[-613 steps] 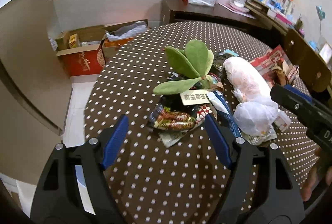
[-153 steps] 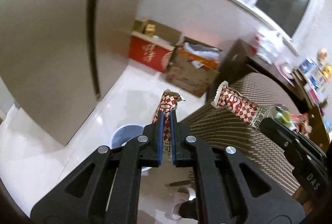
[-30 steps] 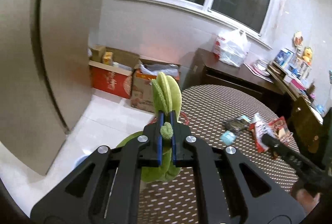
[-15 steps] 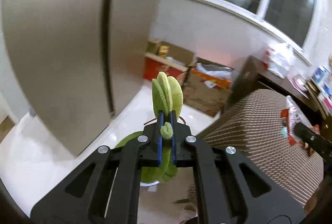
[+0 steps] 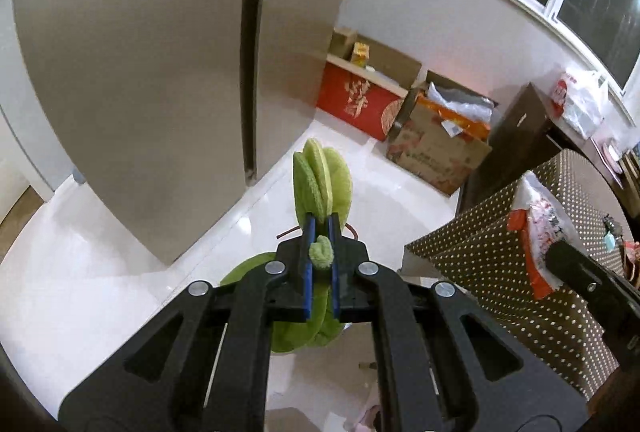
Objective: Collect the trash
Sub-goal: 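Carry the plush plant and packet with both tools over the blue bin, then open the left tool to drop the plush plant while the right tool releases the packet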
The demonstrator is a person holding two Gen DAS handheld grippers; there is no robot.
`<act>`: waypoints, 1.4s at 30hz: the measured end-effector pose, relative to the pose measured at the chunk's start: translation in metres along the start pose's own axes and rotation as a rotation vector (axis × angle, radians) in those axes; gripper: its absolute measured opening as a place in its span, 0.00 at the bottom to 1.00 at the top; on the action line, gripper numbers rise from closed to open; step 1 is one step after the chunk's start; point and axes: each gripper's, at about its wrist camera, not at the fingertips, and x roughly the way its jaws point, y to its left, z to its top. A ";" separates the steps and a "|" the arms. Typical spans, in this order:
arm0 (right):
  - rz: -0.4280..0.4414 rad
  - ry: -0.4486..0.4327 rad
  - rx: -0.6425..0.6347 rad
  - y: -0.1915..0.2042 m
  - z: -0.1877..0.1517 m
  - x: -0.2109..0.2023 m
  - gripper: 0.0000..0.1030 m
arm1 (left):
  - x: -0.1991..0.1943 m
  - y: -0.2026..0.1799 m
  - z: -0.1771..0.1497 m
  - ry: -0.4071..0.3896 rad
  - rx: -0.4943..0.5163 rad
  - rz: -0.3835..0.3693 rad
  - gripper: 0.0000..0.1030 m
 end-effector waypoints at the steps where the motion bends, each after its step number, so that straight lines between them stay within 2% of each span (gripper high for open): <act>1: 0.000 0.005 -0.001 0.000 0.000 0.004 0.02 | 0.004 -0.001 0.000 0.007 0.005 -0.003 0.06; 9: -0.007 0.012 0.008 -0.004 -0.001 0.026 0.02 | 0.036 -0.018 0.010 0.048 0.047 -0.022 0.07; 11: -0.011 0.011 0.013 -0.006 -0.001 0.030 0.02 | 0.041 -0.020 0.014 0.062 0.041 -0.032 0.11; 13: -0.018 0.011 0.014 -0.008 0.000 0.035 0.02 | 0.045 -0.024 0.017 0.073 0.038 -0.035 0.38; 14: -0.020 0.011 0.015 -0.007 0.000 0.035 0.02 | 0.046 -0.023 0.019 0.064 0.041 -0.029 0.68; 15: -0.022 0.011 0.015 -0.006 -0.001 0.035 0.02 | 0.043 -0.025 0.018 0.038 0.049 -0.011 0.71; 29: -0.022 0.004 0.006 -0.001 0.000 0.040 0.02 | 0.027 -0.011 0.018 0.026 0.018 0.004 0.71; 37: -0.028 -0.043 -0.004 0.005 0.011 0.043 0.02 | 0.015 -0.007 0.016 0.001 0.033 0.046 0.71; 40: -0.012 -0.089 0.012 0.002 0.019 0.048 0.04 | 0.012 -0.006 0.018 -0.009 0.037 0.060 0.72; 41: -0.022 -0.095 0.016 -0.001 0.023 0.051 0.11 | 0.012 -0.005 0.018 -0.011 0.039 0.068 0.72; 42: -0.032 -0.093 0.021 -0.002 0.024 0.052 0.30 | 0.011 -0.006 0.019 -0.014 0.042 0.074 0.72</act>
